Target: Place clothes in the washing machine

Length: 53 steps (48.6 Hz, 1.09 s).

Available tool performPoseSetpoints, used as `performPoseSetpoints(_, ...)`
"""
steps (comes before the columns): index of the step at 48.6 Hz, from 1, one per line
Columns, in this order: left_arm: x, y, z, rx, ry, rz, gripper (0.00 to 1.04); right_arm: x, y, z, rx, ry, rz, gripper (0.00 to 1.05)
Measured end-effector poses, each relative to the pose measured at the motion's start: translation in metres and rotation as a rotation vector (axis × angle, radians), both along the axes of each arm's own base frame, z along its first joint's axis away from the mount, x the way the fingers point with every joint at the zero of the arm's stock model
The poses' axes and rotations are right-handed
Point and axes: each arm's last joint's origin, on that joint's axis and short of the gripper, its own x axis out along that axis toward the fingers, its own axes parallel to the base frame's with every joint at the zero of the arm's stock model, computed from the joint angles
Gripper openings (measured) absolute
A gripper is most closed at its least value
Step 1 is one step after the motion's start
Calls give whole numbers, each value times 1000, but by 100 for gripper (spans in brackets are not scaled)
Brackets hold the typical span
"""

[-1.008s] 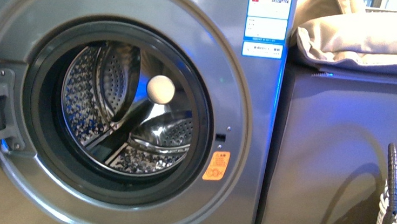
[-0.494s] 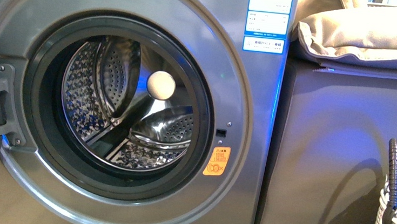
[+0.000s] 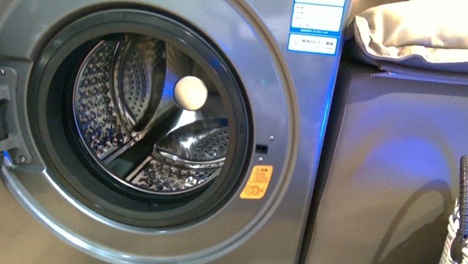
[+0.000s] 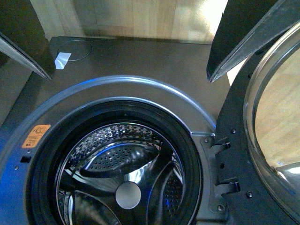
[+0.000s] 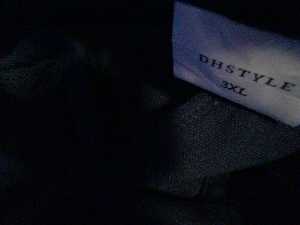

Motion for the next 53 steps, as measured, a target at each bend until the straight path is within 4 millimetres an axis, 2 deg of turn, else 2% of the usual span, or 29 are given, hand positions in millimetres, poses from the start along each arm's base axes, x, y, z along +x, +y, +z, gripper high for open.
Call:
performPoseSetpoints(14, 0, 0, 0, 0, 0, 0, 98, -3, 2, -13, 5, -10, 0, 97)
performPoseSetpoints(44, 0, 0, 0, 0, 0, 0, 98, -7, 5, -23, -8, -75, 3, 97)
performPoseSetpoints(46, 0, 0, 0, 0, 0, 0, 98, -8, 5, -23, -18, -72, -3, 93)
performPoseSetpoints(51, 0, 0, 0, 0, 0, 0, 98, -10, 3, -22, -36, -72, -23, 70)
performPoseSetpoints(53, 0, 0, 0, 0, 0, 0, 98, -10, 2, -21, -36, -74, -29, 65)
